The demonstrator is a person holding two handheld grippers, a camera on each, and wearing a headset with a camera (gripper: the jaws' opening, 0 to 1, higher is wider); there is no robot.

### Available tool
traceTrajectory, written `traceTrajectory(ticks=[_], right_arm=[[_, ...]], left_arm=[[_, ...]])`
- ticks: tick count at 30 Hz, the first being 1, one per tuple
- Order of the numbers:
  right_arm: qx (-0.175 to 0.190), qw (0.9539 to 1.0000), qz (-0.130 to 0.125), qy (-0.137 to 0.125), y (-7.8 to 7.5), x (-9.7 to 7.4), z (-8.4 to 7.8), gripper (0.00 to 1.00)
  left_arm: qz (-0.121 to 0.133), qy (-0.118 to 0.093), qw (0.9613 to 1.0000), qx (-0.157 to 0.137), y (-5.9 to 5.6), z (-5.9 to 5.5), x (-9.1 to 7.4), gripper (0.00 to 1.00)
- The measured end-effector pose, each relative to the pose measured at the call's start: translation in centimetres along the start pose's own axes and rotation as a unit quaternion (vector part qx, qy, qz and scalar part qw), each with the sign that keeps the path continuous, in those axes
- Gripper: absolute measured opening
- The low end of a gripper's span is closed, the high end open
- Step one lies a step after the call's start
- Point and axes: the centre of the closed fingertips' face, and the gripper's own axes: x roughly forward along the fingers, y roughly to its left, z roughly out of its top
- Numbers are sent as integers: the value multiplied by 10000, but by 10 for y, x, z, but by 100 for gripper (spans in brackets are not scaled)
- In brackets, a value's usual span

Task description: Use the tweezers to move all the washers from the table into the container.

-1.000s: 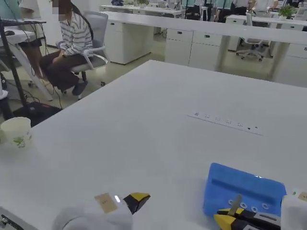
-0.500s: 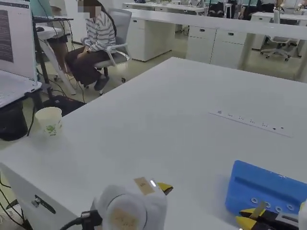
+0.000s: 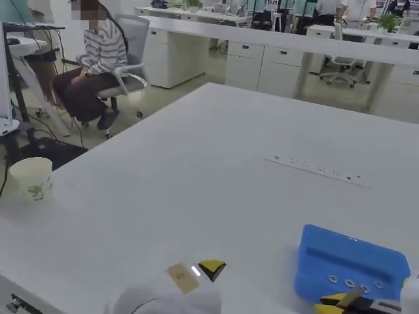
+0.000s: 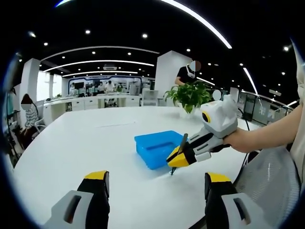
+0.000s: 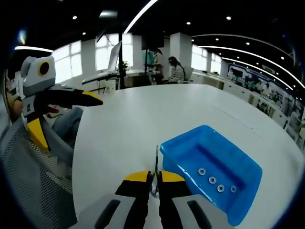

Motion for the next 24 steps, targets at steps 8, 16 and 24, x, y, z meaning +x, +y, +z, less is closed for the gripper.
traceTrajectory(ticks=[8, 16, 24], right_arm=[[1204, 9915, -281, -401, -14, -4, 1, 3], [1798, 9774, -318, -1070, -20, -31, 34, 3], [1695, 9767, -375, -1260, -30, -42, 55, 3]], left_arm=[[-106, 19, 9999, 111, -3, 1, 1, 80], [-155, -9, 9998, 110, -4, 2, 1, 80], [-270, -40, 9996, 79, -11, 3, 2, 80]])
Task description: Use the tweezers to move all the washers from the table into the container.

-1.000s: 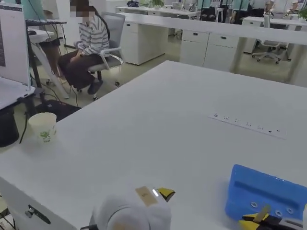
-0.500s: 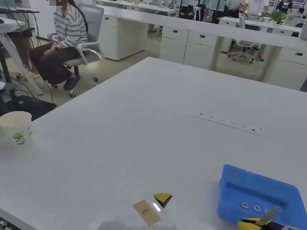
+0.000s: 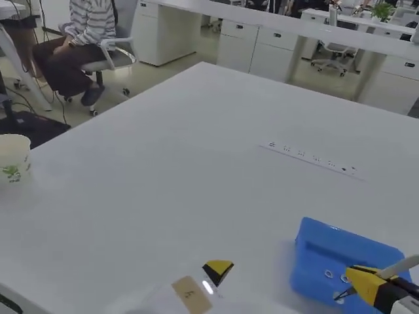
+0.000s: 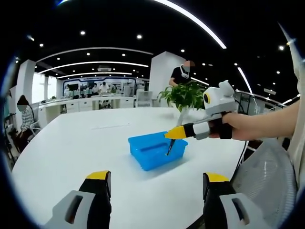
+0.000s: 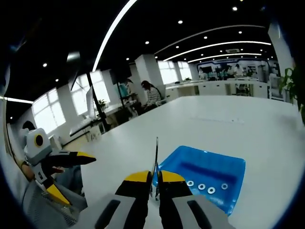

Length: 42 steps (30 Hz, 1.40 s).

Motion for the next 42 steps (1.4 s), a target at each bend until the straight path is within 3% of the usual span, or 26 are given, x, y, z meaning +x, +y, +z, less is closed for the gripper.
traceTrajectory(ticks=[11, 20, 29, 42], right_arm=[[-31, 9999, -61, -100, -21, 24, 22, 4], [24, 9998, 81, 158, -33, 50, 14, 4], [-118, 9985, 206, 501, -42, 71, -5, 4], [-336, 9966, 140, 740, -48, 81, -17, 4]], left_arm=[[-229, 30, 9997, 89, -10, -1, 2, 81], [-279, 73, 9996, 79, -10, -3, 3, 81], [-319, 80, 9994, 71, -11, -4, 3, 81], [-347, 123, 9993, 73, -11, -6, 3, 80]])
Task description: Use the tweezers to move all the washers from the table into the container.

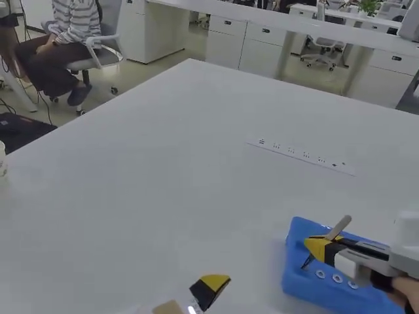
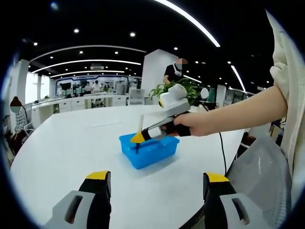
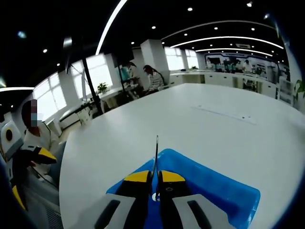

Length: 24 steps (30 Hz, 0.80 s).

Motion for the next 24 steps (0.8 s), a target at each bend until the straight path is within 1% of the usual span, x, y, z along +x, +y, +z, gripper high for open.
traceTrajectory(ticks=[6, 12, 21, 24], right_arm=[[-51, 10000, -2, 59, 0, 4, -3, 4], [-148, 9998, 1, 109, 2, 5, -5, 4], [-264, 9996, -30, 48, 1, 5, -4, 4], [-265, 9996, -2, 38, 1, 6, -4, 4]], left_arm=[[-120, 69, 9999, 63, -5, -2, 2, 80], [-103, 68, 9999, 30, -4, -2, 2, 80], [-158, 113, 9998, 35, -6, -4, 2, 80], [-173, 129, 9998, 33, -7, -4, 2, 80]])
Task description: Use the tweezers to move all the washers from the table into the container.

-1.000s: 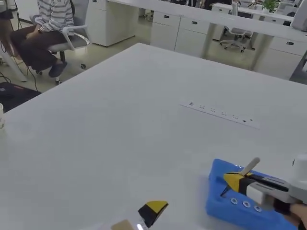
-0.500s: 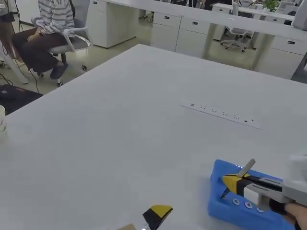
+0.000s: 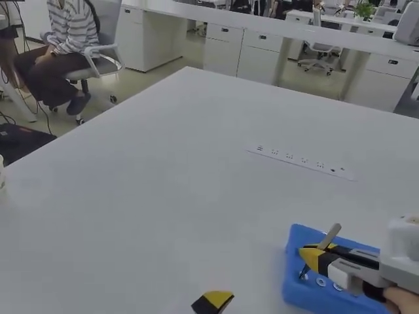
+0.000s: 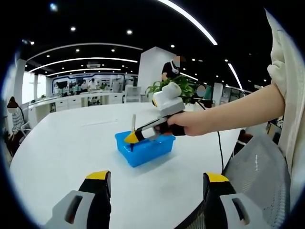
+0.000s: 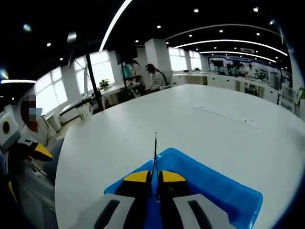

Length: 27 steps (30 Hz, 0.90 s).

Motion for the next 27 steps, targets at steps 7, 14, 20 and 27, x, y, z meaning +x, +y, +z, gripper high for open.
traceTrajectory(ticks=[7, 14, 20, 27], right_arm=[[48, 9996, -83, -252, -4, -8, 15, 4], [-1, 9984, -97, -561, 3, -28, 34, 4], [-69, 9969, -59, -777, 24, -50, 45, 4], [-63, 9946, 84, -1031, 52, -71, 54, 4]], left_arm=[[-3, -22, 10000, -18, 0, 1, -1, 81], [6, -72, 10000, -9, -1, 3, -1, 81], [28, -128, 9999, -8, 0, 5, -2, 81], [-31, -107, 9999, 0, -2, 5, -1, 79]])
